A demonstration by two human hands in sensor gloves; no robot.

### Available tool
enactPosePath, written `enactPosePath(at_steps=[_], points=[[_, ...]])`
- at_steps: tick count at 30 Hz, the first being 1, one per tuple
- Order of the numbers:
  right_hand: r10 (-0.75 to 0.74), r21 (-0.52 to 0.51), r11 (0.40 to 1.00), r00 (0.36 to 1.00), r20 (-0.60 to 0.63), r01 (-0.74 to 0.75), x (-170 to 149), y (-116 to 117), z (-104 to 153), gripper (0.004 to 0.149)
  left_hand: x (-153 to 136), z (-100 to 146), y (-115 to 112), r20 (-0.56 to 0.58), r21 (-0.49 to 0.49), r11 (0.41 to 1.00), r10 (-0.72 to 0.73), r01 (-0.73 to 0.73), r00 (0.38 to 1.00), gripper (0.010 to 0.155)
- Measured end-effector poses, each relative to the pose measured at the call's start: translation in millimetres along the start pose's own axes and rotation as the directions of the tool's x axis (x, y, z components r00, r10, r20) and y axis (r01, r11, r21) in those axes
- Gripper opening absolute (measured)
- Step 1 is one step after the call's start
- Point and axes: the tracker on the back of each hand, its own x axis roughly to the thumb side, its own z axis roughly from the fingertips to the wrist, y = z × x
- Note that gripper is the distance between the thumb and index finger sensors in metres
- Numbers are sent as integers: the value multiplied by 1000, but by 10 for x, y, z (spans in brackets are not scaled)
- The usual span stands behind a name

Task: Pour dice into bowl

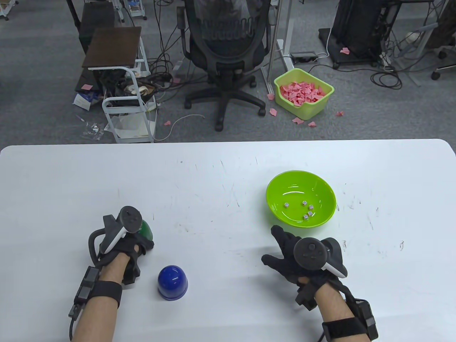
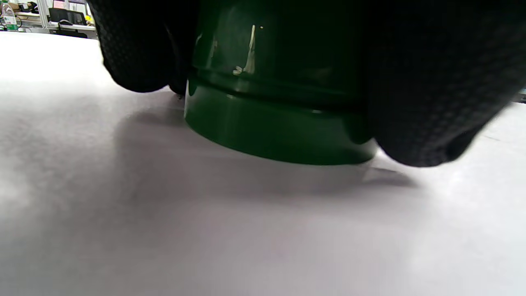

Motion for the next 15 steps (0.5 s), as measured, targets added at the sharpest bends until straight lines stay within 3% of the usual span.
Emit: enactPosePath(at_steps=[9,15], points=[[-4,-20,1000,1000,18,4,41,-23,2,88,-17,5,1,44,56,998,-17,14,999,107],[1,-32,999,1000,29,0,72,-10,1,88,35,105,187,109,62,995,66,-73,992,107]])
